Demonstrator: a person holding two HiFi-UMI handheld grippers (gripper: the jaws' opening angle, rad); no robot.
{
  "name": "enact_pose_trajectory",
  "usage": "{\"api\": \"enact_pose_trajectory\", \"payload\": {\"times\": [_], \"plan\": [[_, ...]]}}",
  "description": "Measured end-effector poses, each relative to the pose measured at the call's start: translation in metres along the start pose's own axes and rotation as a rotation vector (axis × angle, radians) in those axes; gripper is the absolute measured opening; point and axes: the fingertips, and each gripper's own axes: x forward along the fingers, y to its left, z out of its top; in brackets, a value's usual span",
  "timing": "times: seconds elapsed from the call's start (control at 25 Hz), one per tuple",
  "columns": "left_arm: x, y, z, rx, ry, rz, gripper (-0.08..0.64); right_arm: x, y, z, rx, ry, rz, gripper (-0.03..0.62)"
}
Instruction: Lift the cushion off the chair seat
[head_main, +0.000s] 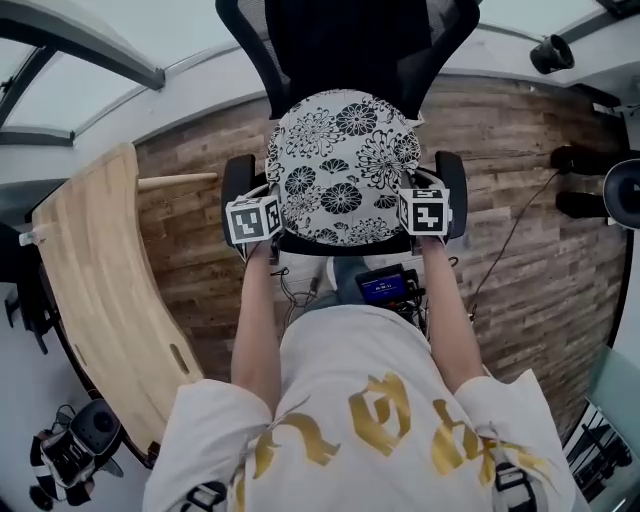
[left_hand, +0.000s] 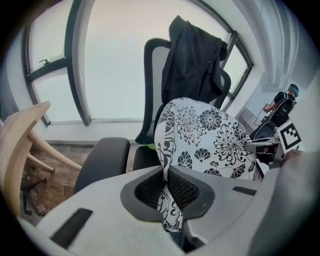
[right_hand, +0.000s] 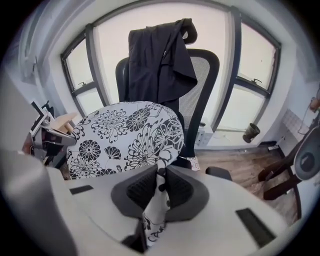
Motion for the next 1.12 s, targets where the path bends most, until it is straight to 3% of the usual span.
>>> {"api": "enact_pose_trajectory", "payload": {"times": [0.4,1.12], "plan": [[-0.034,-0.008,0.018,0.012,-0.068,-0.004,0.023,-0.032,0.006,0.009,0.0,-0.05,0.016,0.038],[-0.07,-0.017,0.031,0.101,-0.117,-0.001,0.023,-0.072,0.011,0.019,-0.042,-0.116,-0.057,0.036]]}}
